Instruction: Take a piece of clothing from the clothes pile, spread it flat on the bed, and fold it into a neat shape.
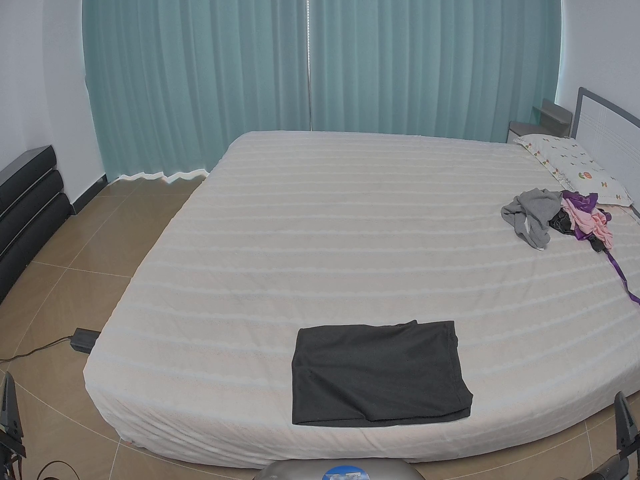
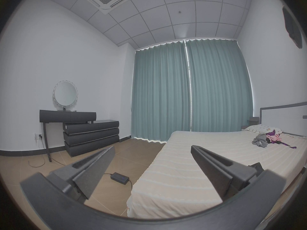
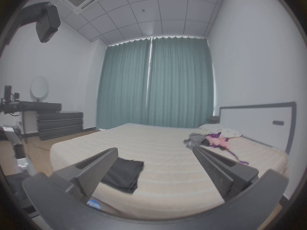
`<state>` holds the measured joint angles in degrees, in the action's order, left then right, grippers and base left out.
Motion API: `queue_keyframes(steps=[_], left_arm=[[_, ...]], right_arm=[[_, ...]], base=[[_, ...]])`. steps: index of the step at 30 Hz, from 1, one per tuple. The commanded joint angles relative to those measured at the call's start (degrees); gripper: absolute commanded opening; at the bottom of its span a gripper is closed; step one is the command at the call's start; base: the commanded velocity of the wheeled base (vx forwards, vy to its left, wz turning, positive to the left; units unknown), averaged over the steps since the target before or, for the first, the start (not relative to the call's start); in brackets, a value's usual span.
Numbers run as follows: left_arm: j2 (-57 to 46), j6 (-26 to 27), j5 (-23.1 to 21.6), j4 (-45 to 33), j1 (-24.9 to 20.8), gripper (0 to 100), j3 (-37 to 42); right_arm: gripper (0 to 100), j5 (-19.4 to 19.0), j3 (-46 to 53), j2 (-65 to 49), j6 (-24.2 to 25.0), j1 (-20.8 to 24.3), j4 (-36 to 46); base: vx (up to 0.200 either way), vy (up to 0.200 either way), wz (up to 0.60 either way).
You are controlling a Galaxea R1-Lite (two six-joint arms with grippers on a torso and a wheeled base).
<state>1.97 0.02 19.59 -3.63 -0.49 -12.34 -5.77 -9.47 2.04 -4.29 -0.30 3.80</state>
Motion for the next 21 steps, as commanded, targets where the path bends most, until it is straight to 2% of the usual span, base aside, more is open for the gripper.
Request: queue_keyframes(steps=[1, 4, 6, 7, 9, 12, 15, 21], left_arm=[[-1.5, 0.1, -1.6, 5.7, 0.3, 100, 5.7], [-1.5, 0.9, -3.9, 16.1, 0.3, 100, 12.3], [-1.5, 0.8, -5.0, 17.7, 0.3, 100, 12.3], [-1.5, 0.3, -7.6, 18.6, 0.3, 100, 12.3], [-1.5, 0.4, -9.7, 18.8, 0.3, 100, 12.3], [-1.5, 0.2, -15.1, 18.1, 0.3, 100, 12.3], [-1.5, -0.8, -17.8, 15.4, 0.3, 100, 12.3], [-1.5, -3.6, -17.9, 7.7, 0.3, 100, 12.3]], right_arm=[[100, 5.3, 3.6, -1.9, -2.3, 0.1, -6.8], [100, 7.6, 9.5, -1.9, -3.5, 0.1, -17.6], [100, 7.8, 9.5, -1.9, -3.9, 0.1, -19.1], [100, 7.9, 9.5, -1.9, -3.9, 0.1, -20.5], [100, 7.7, 9.5, -1.9, -3.9, 0.1, -21.3], [100, 7.7, 9.5, -1.9, -3.7, 0.1, -21.2], [100, 7.7, 9.5, -1.9, -3.6, 0.1, -19.4], [100, 8.5, 9.5, -1.9, -3.3, 0.1, -9.8]], base=[[0.0, 0.0, 0.0], [0.0, 0.0, 0.0], [0.0, 0.0, 0.0], [0.0, 0.0, 0.0], [0.0, 0.0, 0.0], [0.0, 0.0, 0.0], [0.0, 0.0, 0.0], [0.0, 0.0, 0.0]])
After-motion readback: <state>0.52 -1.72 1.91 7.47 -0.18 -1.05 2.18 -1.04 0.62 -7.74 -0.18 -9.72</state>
